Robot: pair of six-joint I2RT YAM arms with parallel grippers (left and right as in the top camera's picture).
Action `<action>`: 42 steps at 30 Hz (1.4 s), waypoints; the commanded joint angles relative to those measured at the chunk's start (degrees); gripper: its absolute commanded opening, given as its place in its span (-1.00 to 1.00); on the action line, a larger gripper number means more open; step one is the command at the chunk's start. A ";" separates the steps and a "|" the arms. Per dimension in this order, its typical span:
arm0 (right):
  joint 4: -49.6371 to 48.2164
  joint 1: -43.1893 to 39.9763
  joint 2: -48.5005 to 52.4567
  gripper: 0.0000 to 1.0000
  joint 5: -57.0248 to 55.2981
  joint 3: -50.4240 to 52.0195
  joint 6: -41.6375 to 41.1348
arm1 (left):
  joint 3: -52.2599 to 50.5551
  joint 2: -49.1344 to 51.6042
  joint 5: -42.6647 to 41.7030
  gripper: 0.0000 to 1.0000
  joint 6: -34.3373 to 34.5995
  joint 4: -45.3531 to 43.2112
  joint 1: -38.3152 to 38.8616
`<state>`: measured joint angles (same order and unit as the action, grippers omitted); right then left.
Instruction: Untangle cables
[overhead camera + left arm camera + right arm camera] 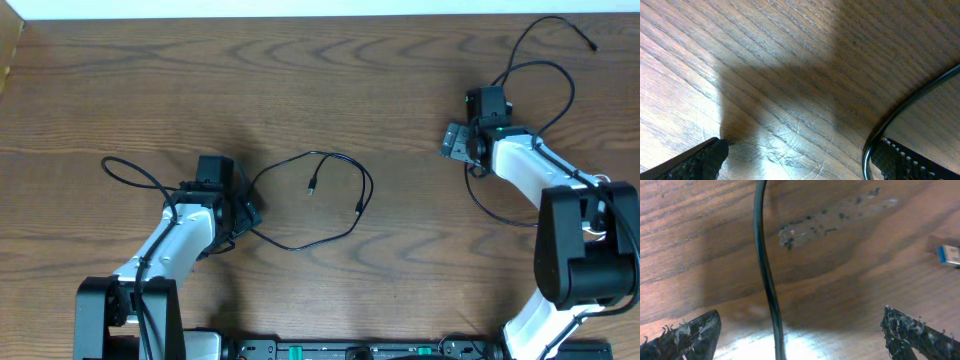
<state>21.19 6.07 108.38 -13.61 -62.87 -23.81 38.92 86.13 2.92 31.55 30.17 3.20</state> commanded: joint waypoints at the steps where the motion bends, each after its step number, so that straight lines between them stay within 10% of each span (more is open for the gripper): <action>1: -0.70 0.15 1.60 0.98 0.55 0.02 0.74 | -2.10 1.97 0.57 0.96 -0.35 0.83 -0.02; 22: -6.80 -2.03 15.28 0.64 6.32 0.00 -1.07 | -2.10 1.97 0.57 0.96 -0.37 0.83 -0.02; 31: -6.67 -6.16 15.41 -0.25 6.80 0.02 -3.43 | -2.10 1.97 0.57 0.96 -0.37 0.81 -0.02; 34: -6.69 -6.54 15.39 -0.95 7.19 0.00 -3.37 | -2.10 1.97 0.57 0.96 -0.37 0.83 -0.02; 42: -3.78 -6.51 12.00 -0.98 9.35 -0.02 -0.50 | -2.10 1.97 0.57 0.96 -0.37 0.83 -0.02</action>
<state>12.21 -0.03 116.09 -9.50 -67.83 -25.96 38.92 86.13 2.92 31.53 30.17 3.20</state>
